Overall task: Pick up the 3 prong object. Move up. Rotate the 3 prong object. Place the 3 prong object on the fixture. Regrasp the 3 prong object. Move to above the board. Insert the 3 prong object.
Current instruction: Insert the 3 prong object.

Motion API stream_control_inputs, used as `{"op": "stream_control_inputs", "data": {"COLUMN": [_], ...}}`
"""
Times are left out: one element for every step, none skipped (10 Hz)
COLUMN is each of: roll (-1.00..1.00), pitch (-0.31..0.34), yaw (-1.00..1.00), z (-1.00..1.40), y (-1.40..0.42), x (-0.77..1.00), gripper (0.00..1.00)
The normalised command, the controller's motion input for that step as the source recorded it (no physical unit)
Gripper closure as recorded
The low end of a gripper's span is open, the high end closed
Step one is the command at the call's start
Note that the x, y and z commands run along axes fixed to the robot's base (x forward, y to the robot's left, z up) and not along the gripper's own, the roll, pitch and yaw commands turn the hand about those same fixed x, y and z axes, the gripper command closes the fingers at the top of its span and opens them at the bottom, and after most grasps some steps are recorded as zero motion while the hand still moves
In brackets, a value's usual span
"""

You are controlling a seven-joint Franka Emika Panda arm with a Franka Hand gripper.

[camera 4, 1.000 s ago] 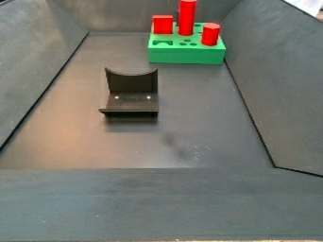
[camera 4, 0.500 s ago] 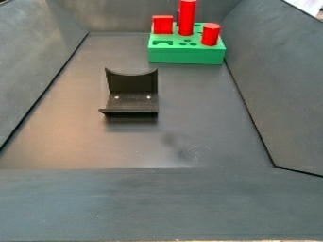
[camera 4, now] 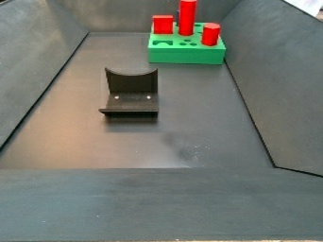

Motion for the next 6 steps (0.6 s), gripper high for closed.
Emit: {"op": "stream_control_inputs", "data": {"roll": [0.23,0.25,0.2,0.0,-0.07,-0.05], "pitch": [-0.17,-0.159,-0.22,-0.307,-0.37,-0.339], "yaw": [0.28,0.22,0.67,0.87,0.91,0.85], "z": [-0.77,-0.75,-0.63,-0.45,-0.31,-0.39], "y": [-0.01,-0.04,0.0,0.0,-0.01,-0.1], "x": [-0.27,-0.17,-0.08,-0.02,0.0,0.0], "gripper": [1.0,1.0,1.0,1.0,1.0,1.0]}}
